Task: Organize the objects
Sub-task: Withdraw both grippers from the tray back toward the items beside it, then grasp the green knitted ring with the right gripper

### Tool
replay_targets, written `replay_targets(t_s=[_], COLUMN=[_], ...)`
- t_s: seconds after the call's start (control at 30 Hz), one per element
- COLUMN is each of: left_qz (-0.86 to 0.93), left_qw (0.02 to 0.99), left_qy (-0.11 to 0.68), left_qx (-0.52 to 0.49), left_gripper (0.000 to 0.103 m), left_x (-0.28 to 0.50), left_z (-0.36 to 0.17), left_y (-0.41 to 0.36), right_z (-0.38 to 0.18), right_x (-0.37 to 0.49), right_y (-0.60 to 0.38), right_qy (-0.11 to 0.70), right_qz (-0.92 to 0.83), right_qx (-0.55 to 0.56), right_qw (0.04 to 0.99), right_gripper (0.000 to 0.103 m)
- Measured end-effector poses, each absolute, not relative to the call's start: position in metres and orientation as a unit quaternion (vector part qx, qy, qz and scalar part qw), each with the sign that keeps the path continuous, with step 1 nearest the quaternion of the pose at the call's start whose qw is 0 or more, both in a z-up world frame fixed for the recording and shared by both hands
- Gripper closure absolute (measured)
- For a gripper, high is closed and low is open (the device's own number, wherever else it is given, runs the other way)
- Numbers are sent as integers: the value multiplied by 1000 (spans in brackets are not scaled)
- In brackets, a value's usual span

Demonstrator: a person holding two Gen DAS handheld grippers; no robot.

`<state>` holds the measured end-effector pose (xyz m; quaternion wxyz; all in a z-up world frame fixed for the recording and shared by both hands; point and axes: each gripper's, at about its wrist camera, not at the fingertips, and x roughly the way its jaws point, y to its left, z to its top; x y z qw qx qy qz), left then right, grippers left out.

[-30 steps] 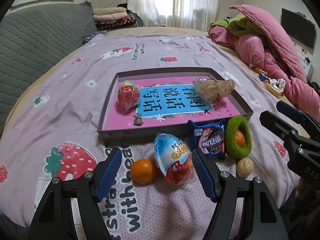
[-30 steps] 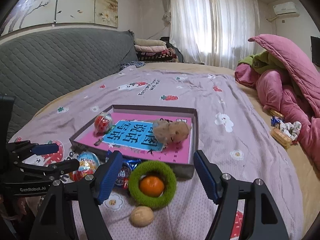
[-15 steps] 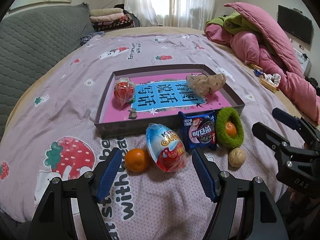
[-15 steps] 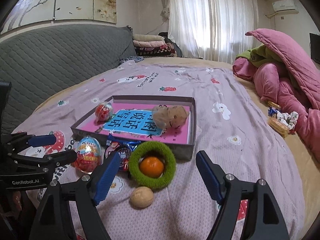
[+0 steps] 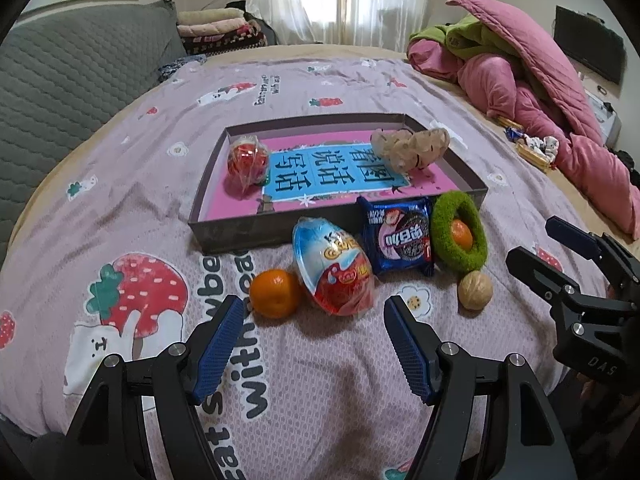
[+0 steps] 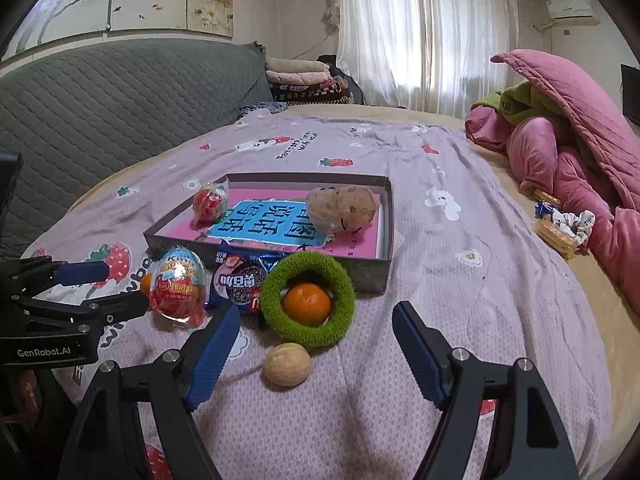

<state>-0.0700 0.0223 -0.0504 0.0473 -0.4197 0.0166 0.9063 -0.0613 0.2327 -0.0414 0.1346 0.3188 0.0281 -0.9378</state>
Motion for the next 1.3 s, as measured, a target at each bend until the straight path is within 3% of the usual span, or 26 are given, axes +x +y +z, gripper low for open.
replay_targets(t_s=[1.3], left_qz=[902], left_qw=[54], left_qy=[7], left_qx=[-429], left_gripper=[29], left_x=[-102], left_z=[-72], left_y=[29], right_z=[-68], right_x=[-80], right_y=[234], right_qy=[15], right_qz=[-920], right_qx=[370], right_qw=[126], right_gripper=[25])
